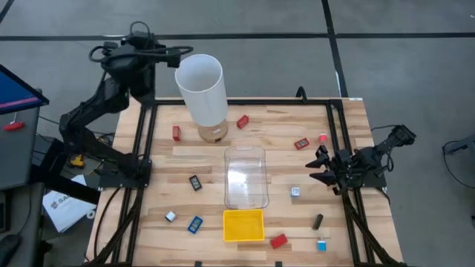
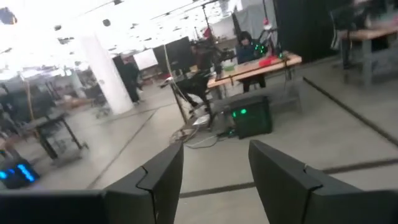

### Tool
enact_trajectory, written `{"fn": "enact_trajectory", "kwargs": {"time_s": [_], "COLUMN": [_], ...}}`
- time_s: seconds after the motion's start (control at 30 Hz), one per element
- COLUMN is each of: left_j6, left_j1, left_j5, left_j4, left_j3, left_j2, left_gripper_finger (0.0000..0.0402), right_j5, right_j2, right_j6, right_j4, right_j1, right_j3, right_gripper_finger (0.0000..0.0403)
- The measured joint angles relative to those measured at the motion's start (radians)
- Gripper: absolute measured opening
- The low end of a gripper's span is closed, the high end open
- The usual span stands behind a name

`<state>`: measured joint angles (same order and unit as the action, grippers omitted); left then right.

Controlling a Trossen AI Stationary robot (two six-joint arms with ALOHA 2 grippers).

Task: Pick & Place Office items
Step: Put the bottom red charger adapter into the transparent bin

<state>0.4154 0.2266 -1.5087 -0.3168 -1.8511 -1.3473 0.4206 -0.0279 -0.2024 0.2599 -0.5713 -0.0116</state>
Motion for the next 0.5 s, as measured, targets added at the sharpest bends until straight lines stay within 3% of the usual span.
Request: {"fn": "enact_trajectory", "kwargs": {"time_s": [0.23,0.5], "left_j6": [-0.101,-0.310], "left_j1": [0.134,0.341], "left_j5": [0.144,0.440], "left_j4": [-0.001,-0.165], "left_j3": [-0.001,0.000], "left_j2": [0.017,0.006], "left_gripper_finger": [0.0147,0.0129], "right_j5": [0.000,0.000], "right_j2": [0.000,0.000], "right_j6": [0.012,0.011], "right_j4": [0.007,0.005], "right_j1": [-0.001,-0.001], "right_j3": [0.000,0.000], "right_gripper_finger": [0.0175,0.0175]}}
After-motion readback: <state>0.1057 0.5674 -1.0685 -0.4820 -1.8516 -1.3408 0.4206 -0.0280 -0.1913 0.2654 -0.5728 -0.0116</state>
